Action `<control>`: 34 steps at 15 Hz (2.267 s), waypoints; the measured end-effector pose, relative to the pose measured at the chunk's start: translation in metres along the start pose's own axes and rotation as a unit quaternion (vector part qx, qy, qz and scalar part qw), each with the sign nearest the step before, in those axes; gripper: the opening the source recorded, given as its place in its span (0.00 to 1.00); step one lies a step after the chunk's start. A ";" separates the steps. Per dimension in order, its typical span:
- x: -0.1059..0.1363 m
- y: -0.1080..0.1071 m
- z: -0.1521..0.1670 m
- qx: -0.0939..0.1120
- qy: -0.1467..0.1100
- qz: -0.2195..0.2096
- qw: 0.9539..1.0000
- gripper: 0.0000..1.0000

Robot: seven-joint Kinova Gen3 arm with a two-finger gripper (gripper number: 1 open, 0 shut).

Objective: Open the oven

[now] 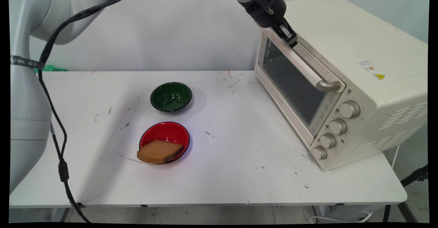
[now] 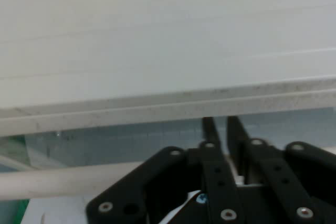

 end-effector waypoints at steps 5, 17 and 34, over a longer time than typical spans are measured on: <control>0.003 0.000 0.008 0.001 0.001 -0.002 1.000 0.00; -0.018 0.001 0.006 0.008 -0.038 -0.008 0.999 0.00; -0.104 0.011 -0.026 -0.005 -0.032 0.034 0.999 0.00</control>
